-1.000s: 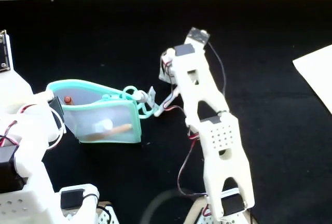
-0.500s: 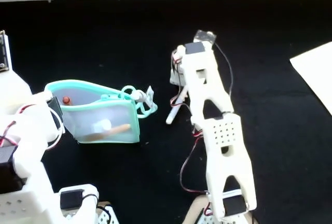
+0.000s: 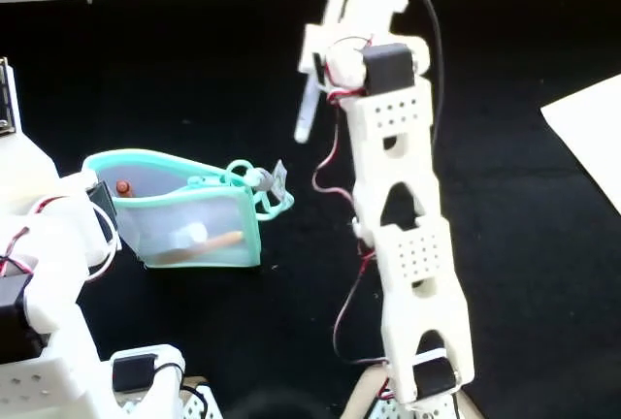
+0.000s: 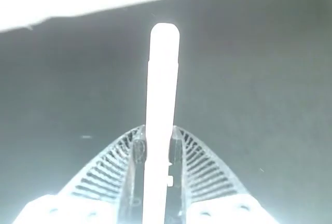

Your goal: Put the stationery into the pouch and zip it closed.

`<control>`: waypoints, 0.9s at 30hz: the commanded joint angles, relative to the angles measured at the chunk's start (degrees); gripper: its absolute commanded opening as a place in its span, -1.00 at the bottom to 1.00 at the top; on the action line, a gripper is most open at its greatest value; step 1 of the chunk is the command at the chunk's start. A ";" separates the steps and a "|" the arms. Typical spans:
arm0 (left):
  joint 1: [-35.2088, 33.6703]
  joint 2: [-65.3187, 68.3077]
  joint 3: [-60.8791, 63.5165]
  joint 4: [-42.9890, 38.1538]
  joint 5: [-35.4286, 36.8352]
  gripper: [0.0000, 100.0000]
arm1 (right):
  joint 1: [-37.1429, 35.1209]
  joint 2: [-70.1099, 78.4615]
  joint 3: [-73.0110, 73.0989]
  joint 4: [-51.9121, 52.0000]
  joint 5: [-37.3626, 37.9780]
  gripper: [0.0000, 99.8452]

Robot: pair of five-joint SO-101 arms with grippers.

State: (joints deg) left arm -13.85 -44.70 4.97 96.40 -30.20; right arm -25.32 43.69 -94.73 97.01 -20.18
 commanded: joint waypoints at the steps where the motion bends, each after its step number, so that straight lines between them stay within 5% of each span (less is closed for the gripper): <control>1: 1.01 0.22 2.59 0.70 0.44 -0.99 | -2.68 -9.63 -7.69 -4.09 2.46 -0.99; 9: 1.01 0.22 2.59 0.79 0.44 -0.99 | -13.14 -17.45 -7.43 -4.70 6.51 -0.99; 27: 1.27 0.75 2.68 1.67 0.53 -0.99 | -23.34 -26.51 -7.16 -11.91 10.99 -0.99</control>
State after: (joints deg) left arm -13.85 -44.70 4.97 96.48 -30.20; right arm -45.89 21.36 -94.99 86.73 -10.42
